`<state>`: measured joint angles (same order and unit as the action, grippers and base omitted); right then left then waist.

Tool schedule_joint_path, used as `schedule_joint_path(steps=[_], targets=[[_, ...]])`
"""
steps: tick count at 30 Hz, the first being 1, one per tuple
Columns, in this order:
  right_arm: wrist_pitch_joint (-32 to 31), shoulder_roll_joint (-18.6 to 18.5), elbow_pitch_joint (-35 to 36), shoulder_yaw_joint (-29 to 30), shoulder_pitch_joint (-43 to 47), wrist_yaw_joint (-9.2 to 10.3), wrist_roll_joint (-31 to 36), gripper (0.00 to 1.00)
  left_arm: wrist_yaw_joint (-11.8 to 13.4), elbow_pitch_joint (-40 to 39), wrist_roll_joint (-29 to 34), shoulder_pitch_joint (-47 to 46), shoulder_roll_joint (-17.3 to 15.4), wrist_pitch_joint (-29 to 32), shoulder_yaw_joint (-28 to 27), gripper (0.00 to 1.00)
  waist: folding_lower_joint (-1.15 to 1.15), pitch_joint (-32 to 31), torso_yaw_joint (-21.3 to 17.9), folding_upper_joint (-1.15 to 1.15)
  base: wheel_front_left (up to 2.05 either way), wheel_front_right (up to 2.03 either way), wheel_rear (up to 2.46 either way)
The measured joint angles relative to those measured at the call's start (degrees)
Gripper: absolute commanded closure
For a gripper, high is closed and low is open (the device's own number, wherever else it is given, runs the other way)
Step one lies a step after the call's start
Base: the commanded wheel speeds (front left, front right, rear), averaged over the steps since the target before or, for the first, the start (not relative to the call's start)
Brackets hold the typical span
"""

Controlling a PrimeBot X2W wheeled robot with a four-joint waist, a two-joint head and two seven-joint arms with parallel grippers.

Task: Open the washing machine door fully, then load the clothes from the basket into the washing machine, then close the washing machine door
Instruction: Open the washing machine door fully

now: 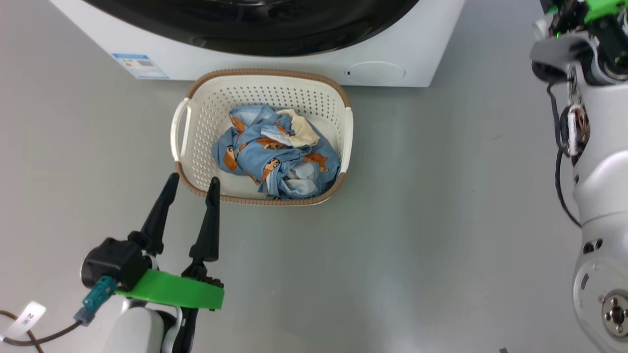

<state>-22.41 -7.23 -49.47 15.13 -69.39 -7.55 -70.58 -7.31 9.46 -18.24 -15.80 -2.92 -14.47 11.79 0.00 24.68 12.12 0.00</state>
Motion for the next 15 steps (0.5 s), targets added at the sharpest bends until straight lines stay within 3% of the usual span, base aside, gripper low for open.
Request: schedule_joint_path(steps=[15], targets=[[-0.1, 1.5, -6.0, -0.1, -11.4, 0.0, 3.9, 1.0, 0.0, -0.7, -1.6, -1.7, 0.9, 0.0, 1.6, 0.0, 0.0, 3.3, 3.2, 0.0, 0.0, 0.0, 0.0]])
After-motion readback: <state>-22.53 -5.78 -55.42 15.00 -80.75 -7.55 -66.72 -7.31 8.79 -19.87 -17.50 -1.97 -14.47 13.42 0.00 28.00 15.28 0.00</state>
